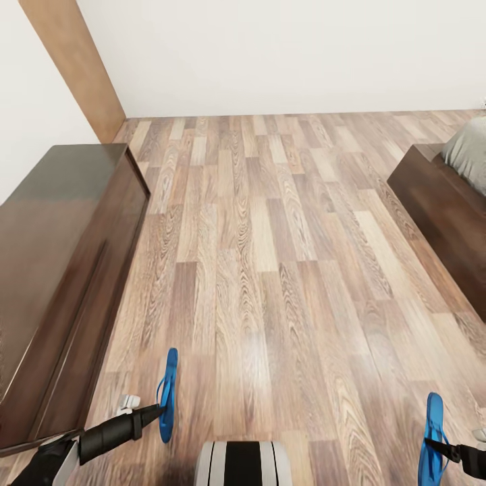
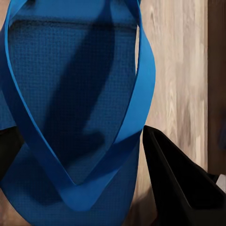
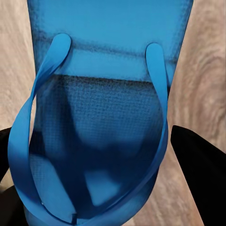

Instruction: In the bedroom, move the book from the bed onto either nightstand, and place the two sandals side by side next to the bed.

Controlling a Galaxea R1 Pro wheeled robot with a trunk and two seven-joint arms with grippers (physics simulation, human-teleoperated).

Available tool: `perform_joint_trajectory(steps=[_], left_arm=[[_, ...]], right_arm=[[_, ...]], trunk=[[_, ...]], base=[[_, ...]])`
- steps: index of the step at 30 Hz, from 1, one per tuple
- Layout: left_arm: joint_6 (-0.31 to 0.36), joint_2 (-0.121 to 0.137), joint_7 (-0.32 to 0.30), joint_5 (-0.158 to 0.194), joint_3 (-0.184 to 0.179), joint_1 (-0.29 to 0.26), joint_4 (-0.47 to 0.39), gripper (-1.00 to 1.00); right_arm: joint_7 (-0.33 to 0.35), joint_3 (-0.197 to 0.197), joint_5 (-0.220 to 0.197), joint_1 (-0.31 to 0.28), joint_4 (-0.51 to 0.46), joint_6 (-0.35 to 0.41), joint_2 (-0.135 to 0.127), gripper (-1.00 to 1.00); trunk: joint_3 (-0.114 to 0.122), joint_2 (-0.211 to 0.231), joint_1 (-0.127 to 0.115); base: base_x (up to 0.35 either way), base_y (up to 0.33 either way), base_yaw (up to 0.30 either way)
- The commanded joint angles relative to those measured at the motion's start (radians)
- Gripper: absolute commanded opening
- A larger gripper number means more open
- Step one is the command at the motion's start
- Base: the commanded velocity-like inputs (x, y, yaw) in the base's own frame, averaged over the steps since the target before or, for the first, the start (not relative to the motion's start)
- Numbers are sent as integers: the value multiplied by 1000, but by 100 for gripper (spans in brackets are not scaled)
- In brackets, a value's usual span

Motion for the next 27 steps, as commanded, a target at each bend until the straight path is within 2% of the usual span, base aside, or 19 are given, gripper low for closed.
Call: perform_joint_trajectory(steps=[1, 4, 6, 9, 10, 12, 14, 15, 17, 19, 23, 27], left_arm=[[9, 0, -5, 2, 1, 0, 0, -100], [8, -1, -2, 2, 1, 0, 0, -100], [8, -2, 0, 2, 1, 0, 0, -100], [8, -3, 1, 2, 0, 0, 0, -100], [8, -3, 2, 2, 0, 0, 0, -100], [8, -4, 2, 2, 0, 0, 1, -100], [8, -4, 2, 2, 0, 0, 1, -100], [8, -5, 2, 2, -1, 0, 2, -100], [7, -7, 3, 2, -1, 0, 10, -100], [5, -9, 3, 0, -1, 0, 21, -100], [4, -9, 3, -1, 0, 0, 29, -100], [4, -9, 3, -1, 0, 0, 31, -100]], right_arm=[[2, 1, -9, 0, 0, 10, 0, -100], [-2, 2, -7, 0, 0, 8, 7, -100], [-8, 5, -4, 0, 0, 3, 35, -100], [-31, 7, -1, 0, -8, 0, 113, -100], [-74, 9, 1, -1, -15, 0, 161, -100], [-161, 11, 4, -2, -35, 7, 229, -100], [-234, 12, 6, -3, -79, 12, 281, -100], [-255, 13, 6, -3, -104, 15, 298, -100], [-277, 13, 6, -3, -152, 34, 316, -100], [-285, 13, 6, -3, -209, 82, 323, -100], [-289, 13, 5, -3, -305, 200, 327, -100], [-289, 14, 5, -3, -333, 245, 328, -100]], trunk=[[3, 0, -1], [15, 1, -2], [23, 1, -3], [34, 2, -4], [38, 2, -5], [46, 3, -6], [54, 3, -6], [58, 3, -7], [65, 4, -8], [73, 4, -9], [88, 5, -10], [104, 6, -12]], base=[[0, 0, 0], [0, 0, 0], [0, 0, 0], [0, 0, 0], [0, 0, 0], [0, 0, 0], [0, 0, 0], [0, 0, 0], [0, 0, 0], [0, 0, 0], [0, 0, 0], [0, 0, 0]])
